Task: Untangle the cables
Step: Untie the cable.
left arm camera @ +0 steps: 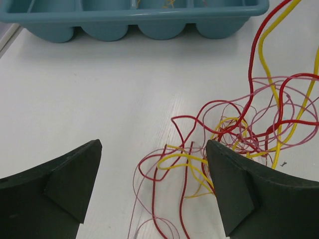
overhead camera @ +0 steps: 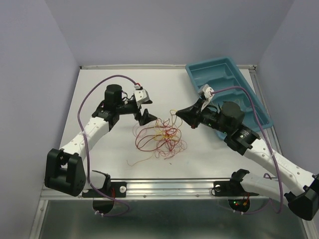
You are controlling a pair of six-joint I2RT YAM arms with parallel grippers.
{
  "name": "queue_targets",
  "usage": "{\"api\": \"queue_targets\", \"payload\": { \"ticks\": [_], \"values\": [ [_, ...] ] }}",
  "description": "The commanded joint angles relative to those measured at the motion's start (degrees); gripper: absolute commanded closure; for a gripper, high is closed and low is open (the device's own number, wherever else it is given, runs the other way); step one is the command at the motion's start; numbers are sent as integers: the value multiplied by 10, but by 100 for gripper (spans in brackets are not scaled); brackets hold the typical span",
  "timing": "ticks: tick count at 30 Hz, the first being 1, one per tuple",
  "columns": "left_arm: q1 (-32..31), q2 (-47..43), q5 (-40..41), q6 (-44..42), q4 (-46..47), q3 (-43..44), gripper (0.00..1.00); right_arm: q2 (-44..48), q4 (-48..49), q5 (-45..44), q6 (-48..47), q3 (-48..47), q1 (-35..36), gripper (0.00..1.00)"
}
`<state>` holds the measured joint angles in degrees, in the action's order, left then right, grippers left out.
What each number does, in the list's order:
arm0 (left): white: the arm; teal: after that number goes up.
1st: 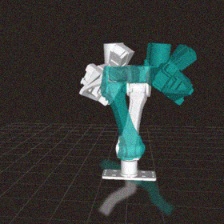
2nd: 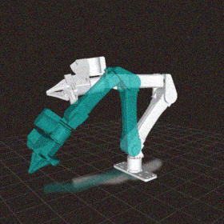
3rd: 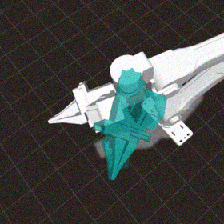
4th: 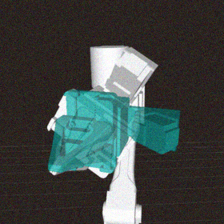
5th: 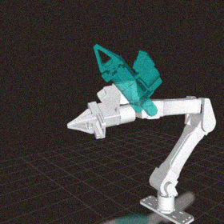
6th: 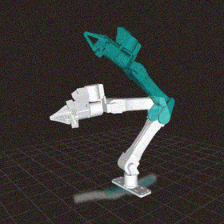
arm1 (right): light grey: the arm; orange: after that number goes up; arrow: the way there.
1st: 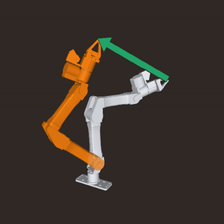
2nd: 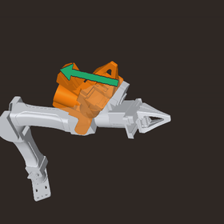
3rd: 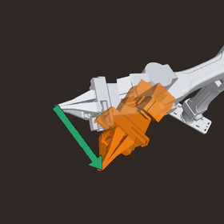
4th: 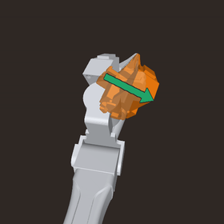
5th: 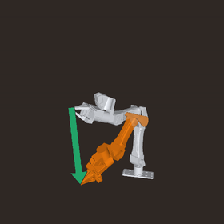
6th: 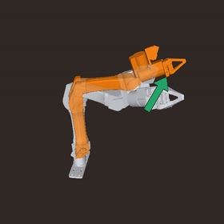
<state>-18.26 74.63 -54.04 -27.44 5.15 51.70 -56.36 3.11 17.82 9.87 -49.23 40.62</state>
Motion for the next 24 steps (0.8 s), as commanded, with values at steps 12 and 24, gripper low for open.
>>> {"api": "queue_targets", "payload": {
  "ticks": [12,24],
  "values": [
    [-26,-97,-154,2,55,30,2,-21,75,32,20,11,4,100],
    [-138,-48,22,34,102,66,9,-16,84,59,23,16,4,99]
  ]
}}
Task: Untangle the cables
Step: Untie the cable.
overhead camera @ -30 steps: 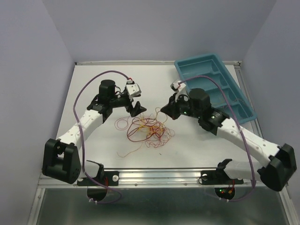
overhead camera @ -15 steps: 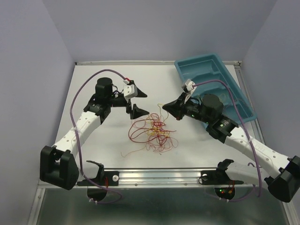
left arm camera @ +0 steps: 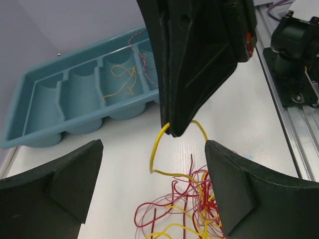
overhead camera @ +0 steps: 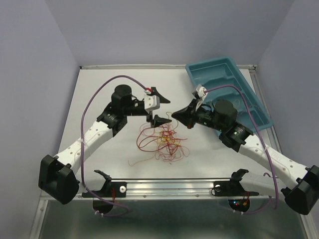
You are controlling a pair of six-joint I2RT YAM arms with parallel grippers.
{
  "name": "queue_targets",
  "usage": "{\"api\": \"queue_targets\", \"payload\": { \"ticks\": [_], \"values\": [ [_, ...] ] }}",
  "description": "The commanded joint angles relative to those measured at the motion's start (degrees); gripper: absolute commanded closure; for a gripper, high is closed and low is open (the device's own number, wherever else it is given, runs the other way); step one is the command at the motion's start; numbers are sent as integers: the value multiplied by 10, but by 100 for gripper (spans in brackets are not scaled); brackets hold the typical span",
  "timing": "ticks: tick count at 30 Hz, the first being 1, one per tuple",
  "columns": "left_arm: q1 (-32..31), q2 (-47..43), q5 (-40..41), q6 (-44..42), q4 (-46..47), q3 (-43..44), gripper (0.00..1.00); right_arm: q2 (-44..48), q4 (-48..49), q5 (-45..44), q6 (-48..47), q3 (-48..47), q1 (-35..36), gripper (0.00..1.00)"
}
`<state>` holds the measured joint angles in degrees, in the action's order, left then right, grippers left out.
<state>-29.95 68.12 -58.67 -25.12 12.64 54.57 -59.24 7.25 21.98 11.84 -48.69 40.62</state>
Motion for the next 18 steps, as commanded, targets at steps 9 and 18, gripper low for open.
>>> {"api": "queue_targets", "payload": {
  "ticks": [9,18],
  "values": [
    [-33,33,161,37,64,41,100,2,53,9,3,15,5,96],
    [-33,-33,228,70,32,83,100,-42,163,-38,35,69,6,51]
  ]
}}
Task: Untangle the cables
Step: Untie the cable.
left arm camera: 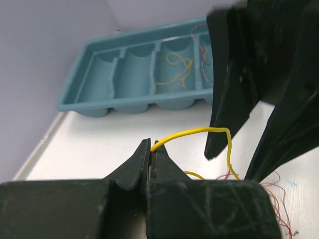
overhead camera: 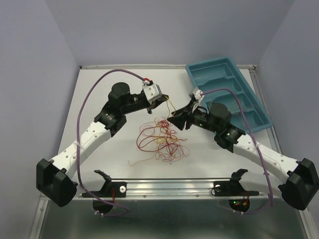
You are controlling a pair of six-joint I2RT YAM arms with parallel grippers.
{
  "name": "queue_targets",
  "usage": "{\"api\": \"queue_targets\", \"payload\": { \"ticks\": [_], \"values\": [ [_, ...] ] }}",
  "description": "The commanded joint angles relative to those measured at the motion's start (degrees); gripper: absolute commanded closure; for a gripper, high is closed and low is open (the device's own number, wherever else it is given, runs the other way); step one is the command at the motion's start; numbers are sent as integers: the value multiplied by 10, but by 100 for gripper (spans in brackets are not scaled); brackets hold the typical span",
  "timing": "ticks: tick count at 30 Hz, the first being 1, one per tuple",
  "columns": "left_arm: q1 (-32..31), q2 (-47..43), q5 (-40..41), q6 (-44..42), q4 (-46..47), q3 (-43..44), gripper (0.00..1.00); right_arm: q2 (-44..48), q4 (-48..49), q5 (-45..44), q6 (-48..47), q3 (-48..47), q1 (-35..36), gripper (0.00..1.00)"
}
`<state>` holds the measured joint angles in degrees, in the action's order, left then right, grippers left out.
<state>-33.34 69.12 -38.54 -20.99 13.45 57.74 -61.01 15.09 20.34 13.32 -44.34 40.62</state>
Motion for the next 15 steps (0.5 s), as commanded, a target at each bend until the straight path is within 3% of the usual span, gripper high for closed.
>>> {"api": "queue_targets", "payload": {
  "ticks": [1,8,15],
  "values": [
    [1,-43,23,40,23,61,100,-40,103,-31,22,28,9,52],
    [1,-22,32,112,11,152,100,-99,162,-103,10,39,59,54],
    [4,-19,192,68,-18,330,100,-195,151,-147,13,15,68,74]
  ]
}}
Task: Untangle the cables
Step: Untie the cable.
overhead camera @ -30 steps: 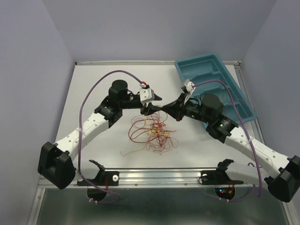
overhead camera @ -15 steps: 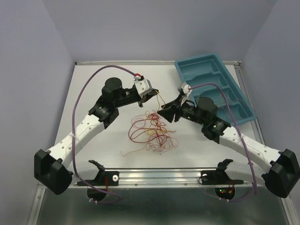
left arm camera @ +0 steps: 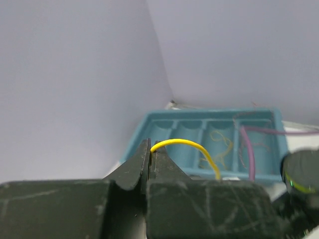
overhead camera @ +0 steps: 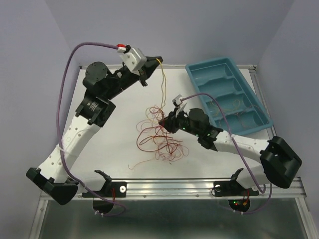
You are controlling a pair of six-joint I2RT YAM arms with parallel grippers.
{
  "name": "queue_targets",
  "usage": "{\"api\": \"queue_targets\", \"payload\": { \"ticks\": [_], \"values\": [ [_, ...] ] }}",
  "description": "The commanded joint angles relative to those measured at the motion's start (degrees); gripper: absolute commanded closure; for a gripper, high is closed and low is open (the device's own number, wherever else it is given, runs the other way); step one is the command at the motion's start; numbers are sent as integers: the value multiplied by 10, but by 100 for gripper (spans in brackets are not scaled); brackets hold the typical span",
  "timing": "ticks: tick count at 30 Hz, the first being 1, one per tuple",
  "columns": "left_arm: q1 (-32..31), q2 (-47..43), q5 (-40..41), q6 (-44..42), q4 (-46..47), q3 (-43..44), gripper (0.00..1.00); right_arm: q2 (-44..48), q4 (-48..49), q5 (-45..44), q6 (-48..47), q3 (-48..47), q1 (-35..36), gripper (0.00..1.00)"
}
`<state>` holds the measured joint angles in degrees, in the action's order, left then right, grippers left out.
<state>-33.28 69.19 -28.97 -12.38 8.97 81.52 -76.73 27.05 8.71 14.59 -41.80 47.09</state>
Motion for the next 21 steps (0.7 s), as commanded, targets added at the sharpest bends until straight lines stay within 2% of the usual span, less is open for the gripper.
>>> {"api": "queue_targets", "payload": {
  "ticks": [1,5,6,10,12,17,18,20,21],
  "values": [
    [3,-18,119,-24,23,139,100,-46,31,-32,5,-13,4,78],
    [3,3,230,-71,21,250,100,-95,28,-29,21,-33,5,82],
    [3,7,279,-95,29,267,100,-103,27,-32,27,-41,5,85],
    [3,16,397,-178,106,325,100,-143,-8,-59,39,-74,6,90],
    [3,27,438,-213,157,340,100,-171,-50,-110,54,-94,6,90],
    [3,54,509,-280,182,387,100,-240,-201,-195,72,-193,5,90],
    [2,55,517,-286,187,386,100,-249,-214,-210,80,-202,5,89],
    [3,56,516,-282,185,379,100,-260,-229,-211,82,-211,6,72],
    [3,49,509,-277,185,370,100,-256,-228,-190,74,-210,6,72]
  ]
}}
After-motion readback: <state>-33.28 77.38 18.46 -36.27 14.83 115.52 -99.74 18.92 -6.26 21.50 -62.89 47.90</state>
